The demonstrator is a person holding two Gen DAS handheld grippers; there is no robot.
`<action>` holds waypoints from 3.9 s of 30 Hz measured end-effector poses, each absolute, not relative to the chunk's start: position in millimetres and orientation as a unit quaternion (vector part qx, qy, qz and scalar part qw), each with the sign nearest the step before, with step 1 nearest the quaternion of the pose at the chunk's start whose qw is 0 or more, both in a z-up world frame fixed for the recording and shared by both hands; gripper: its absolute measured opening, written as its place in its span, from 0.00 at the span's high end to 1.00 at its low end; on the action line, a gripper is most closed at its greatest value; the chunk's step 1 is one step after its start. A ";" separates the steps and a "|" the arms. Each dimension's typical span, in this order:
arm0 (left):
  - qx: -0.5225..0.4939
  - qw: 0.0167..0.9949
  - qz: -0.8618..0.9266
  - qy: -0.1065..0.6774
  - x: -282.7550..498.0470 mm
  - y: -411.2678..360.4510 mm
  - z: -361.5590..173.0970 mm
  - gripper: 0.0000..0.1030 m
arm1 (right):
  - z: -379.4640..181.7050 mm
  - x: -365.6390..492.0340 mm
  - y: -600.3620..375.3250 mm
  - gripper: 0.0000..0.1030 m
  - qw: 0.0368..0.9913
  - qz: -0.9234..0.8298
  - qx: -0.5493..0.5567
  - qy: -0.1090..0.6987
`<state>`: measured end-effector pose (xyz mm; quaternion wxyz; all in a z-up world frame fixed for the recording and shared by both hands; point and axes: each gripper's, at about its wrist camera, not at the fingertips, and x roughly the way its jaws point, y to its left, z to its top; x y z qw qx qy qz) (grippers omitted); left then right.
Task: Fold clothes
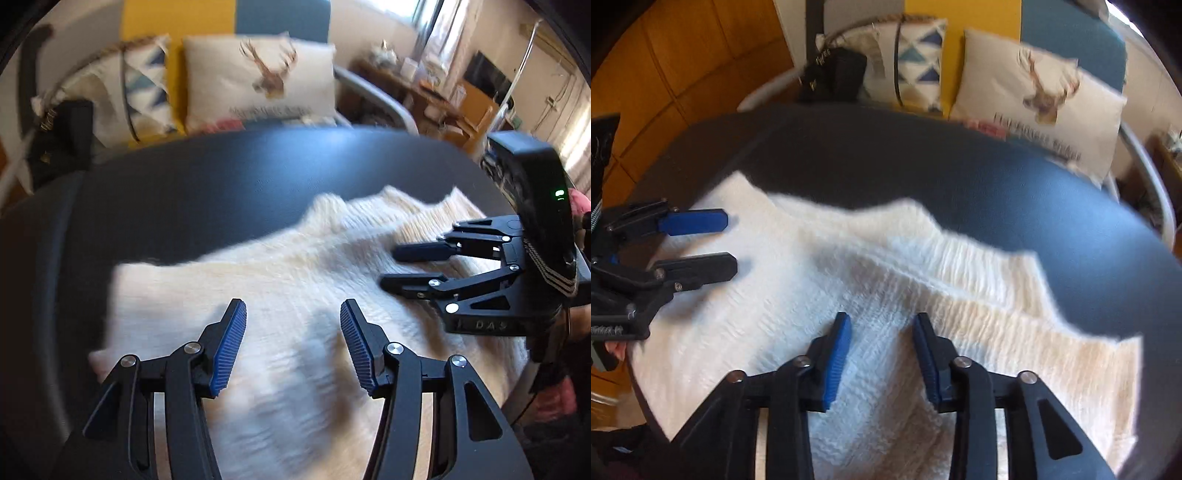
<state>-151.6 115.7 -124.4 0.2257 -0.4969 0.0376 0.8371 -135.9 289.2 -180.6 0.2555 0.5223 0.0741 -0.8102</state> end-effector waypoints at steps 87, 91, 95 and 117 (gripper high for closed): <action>-0.445 0.145 0.875 -0.122 25.1 -11.5 -163.8 0.52 | -162.1 49.3 435.9 0.45 0.058 -0.843 0.534 -0.011; -0.460 0.134 0.868 -0.129 24.1 -15.1 -170.7 0.89 | -176.9 47.5 431.5 0.44 0.050 -0.843 0.535 0.005; -0.441 0.142 0.872 -0.157 41.3 -32.2 -155.2 0.79 | -178.2 47.3 433.6 0.43 0.056 -0.845 0.532 0.002; -0.427 0.109 0.891 -0.112 -27.5 2.6 -114.1 0.63 | -113.7 0.9 438.1 0.43 0.092 -0.865 0.489 -0.056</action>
